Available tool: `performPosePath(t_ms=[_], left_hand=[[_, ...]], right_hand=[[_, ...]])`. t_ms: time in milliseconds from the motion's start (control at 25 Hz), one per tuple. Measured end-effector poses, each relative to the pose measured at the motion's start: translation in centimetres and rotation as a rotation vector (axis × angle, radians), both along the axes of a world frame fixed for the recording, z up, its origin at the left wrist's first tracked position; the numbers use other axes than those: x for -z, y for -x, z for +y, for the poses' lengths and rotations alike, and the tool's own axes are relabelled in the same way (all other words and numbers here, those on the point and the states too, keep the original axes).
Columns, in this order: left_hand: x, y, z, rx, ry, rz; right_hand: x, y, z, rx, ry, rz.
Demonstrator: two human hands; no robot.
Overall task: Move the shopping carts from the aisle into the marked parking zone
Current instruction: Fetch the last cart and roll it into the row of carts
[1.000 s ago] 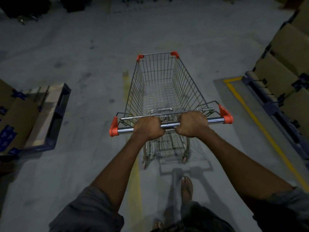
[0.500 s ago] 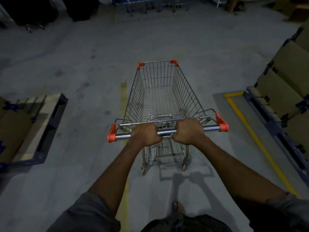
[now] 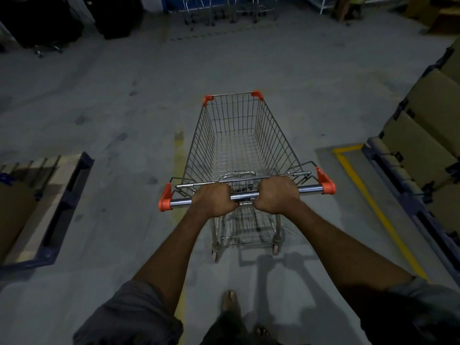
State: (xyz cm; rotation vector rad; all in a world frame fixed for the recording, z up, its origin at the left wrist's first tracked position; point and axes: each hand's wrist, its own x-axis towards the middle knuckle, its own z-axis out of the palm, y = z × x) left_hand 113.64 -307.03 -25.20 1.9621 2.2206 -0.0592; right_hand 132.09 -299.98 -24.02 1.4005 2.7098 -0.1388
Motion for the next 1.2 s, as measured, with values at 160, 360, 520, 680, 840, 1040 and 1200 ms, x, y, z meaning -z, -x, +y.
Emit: performPosePath(t_ms=[160,360,520,680,840,1040,1200], left_hand=[[-0.1,1.5,5.7,0.021,-0.021,0.01],[0.5,4.3,14.8,0.019,-0.038,-0.002],[0.8,6.4,22.4,0.036,-0.029,-0.062],[0.8,8.5,29.6,0.094,-0.059,-0.135],[1.1,10.2,36.7,0.194,-0.124,-0.132],[1.5,12.0,47.1,0.189,-0.058,-0.166],[1.2,13.1,55.8,0.179,-0.054,-0.18]], right_hand=[[0.0,1.4,5.5,0.016,-0.004,-0.008],[0.1,3.7,14.1,0.037,0.001,0.005],[0.0,5.5,21.2,0.039,-0.037,0.002],[0.4,7.1,28.4,0.027,-0.037,0.063],[1.5,8.5,36.0,-0.022,-0.105,0.046],[1.7,10.0,46.1,-0.028,-0.075,0.035],[1.6,11.4,54.9,-0.036,-0.065,0.038]])
